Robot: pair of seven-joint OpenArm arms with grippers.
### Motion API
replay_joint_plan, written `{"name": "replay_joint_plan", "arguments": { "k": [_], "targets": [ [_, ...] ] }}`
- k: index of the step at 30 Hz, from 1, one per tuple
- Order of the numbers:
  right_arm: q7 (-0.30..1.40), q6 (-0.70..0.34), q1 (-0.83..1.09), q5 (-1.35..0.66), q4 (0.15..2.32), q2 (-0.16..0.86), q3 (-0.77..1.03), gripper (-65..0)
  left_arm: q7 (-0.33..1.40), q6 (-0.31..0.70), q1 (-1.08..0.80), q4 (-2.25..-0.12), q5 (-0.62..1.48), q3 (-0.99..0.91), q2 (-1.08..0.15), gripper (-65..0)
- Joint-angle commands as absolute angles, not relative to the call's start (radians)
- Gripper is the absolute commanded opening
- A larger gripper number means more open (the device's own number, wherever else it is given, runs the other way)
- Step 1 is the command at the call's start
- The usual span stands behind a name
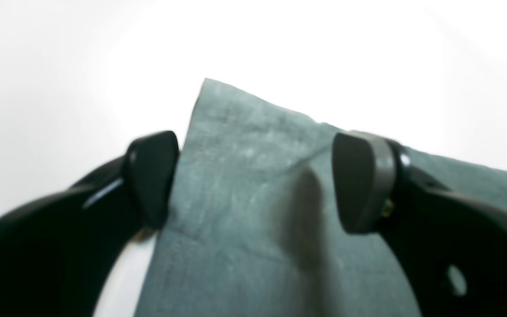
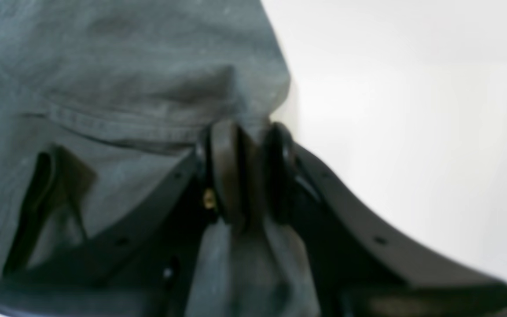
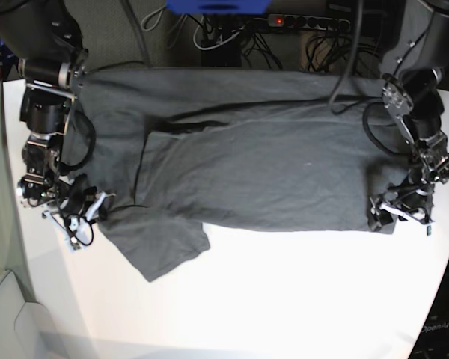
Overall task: Layout the t-shirt on the table in an organized manner, then fold the t-shirt properly
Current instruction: 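Grasp the shirt's hem-side corners with both grippers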
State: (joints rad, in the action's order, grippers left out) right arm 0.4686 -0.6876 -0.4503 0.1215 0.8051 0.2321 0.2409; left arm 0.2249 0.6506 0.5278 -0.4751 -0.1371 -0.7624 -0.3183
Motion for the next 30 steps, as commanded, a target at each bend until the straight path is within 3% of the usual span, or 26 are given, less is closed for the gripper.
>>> {"name": "replay_joint_plan", "arguments": {
  "k": [1,5,6,8,12,14,21,30],
  "targets": [
    [0.527,-0.698,-0.45,0.145,0.802,0.234,0.237,-53.1,0.209,0.654,0.556,-0.473,-0.124,-0.76,-0.332,-12.3],
    [0.527,-0.698,-0.45,0.145,0.803,0.234,0.237,-53.1,0.213,0.654,0.556,-0.415,-0.124,-0.759,-0.337,-13.2],
    [0.527,-0.698,-0.45,0.145,0.803,0.234,0.237,-53.1,0.211,0.654,0.556,-0.398,-0.124,-0.759,-0.337,-15.9],
    [0.527,-0.698,-0.45,0.145,0.803,0.236,0.236,-53.1,0.211,0.654,0.556,-0.381,-0.124,-0.745,-0.337,-27.0],
    [0.529,-0.698,-0.45,0.145,0.8,0.237,0.236,-53.1,0.209,0.653,0.552,-0.377,-0.119,-0.665,-0.338,-56.5],
    [0.529,-0.698,-0.449,0.145,0.8,0.237,0.236,-53.1,0.216,0.653,0.552,-0.377,-0.117,-0.657,-0.338,-65.0],
    [0.522,-0.698,-0.4,0.145,0.895,0.236,0.242,-56.1,0.246,0.662,0.552,-0.401,-0.114,-0.657,-0.338,-63.9],
    [0.53,-0.698,-0.298,0.143,1.167,0.217,0.243,-58.5,0.489,0.667,0.473,-0.819,-0.113,-0.659,-0.298,-64.7]
  ]
}}
